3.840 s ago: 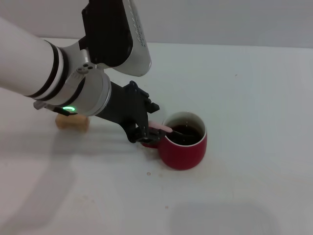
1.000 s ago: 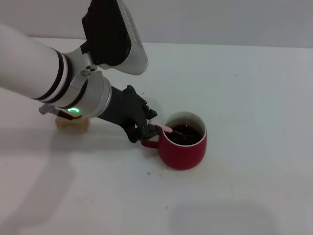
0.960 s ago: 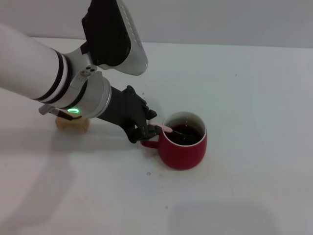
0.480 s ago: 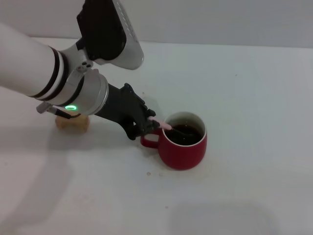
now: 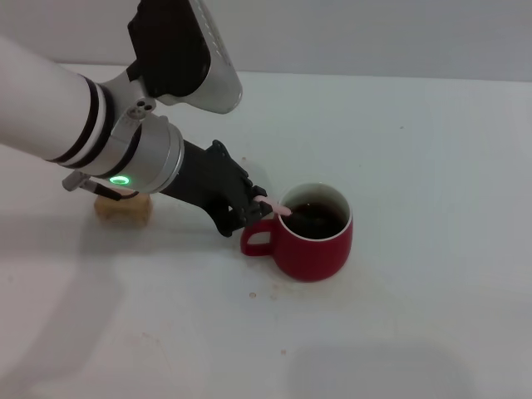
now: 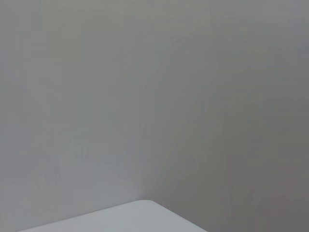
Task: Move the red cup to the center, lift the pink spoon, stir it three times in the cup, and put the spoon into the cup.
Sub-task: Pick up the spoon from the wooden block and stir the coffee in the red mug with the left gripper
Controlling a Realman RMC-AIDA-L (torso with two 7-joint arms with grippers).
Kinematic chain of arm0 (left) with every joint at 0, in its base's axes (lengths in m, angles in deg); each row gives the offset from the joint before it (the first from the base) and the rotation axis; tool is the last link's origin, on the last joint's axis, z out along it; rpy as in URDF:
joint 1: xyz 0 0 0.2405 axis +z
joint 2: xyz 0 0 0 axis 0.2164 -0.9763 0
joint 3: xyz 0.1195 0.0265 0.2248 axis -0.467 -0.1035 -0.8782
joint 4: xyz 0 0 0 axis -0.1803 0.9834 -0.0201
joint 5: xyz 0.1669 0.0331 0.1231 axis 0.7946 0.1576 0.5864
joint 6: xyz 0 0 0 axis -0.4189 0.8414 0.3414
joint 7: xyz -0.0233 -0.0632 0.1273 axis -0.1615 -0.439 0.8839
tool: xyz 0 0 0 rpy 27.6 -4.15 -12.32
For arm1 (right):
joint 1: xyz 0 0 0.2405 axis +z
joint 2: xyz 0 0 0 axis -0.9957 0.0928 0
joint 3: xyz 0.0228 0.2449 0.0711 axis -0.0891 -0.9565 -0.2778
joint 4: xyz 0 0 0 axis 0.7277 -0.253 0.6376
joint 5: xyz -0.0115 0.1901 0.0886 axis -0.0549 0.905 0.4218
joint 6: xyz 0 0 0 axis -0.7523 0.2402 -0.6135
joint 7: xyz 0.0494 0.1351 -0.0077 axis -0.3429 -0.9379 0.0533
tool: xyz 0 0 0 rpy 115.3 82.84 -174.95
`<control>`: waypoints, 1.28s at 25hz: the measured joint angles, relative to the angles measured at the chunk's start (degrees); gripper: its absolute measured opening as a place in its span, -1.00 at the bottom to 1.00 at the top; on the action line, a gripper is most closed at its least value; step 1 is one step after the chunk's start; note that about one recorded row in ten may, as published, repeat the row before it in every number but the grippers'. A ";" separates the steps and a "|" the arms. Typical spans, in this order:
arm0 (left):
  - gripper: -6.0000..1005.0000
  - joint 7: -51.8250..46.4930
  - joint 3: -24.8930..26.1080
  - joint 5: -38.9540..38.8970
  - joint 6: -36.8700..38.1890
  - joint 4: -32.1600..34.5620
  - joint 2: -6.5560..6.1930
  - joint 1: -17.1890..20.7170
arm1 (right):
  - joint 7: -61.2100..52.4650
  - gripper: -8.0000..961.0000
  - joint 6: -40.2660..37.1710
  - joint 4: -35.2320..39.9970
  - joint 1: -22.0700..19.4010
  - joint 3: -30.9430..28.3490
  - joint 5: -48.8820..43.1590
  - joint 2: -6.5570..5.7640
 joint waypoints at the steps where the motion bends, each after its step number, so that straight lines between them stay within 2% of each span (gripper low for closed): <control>1: -0.70 0.03 -0.02 -0.02 -0.26 -0.11 -0.01 -0.16 | 0.00 -0.98 -0.01 0.05 0.09 0.00 0.00 0.00; 21: -0.71 0.78 -1.69 -0.07 -1.90 -0.24 0.35 -6.20 | 0.00 -0.98 0.02 -0.07 0.29 0.00 0.00 0.00; 32: -0.71 -1.11 -0.75 0.66 -4.31 -4.19 0.02 -3.67 | 0.00 -0.98 0.48 -0.04 0.70 0.00 0.00 0.00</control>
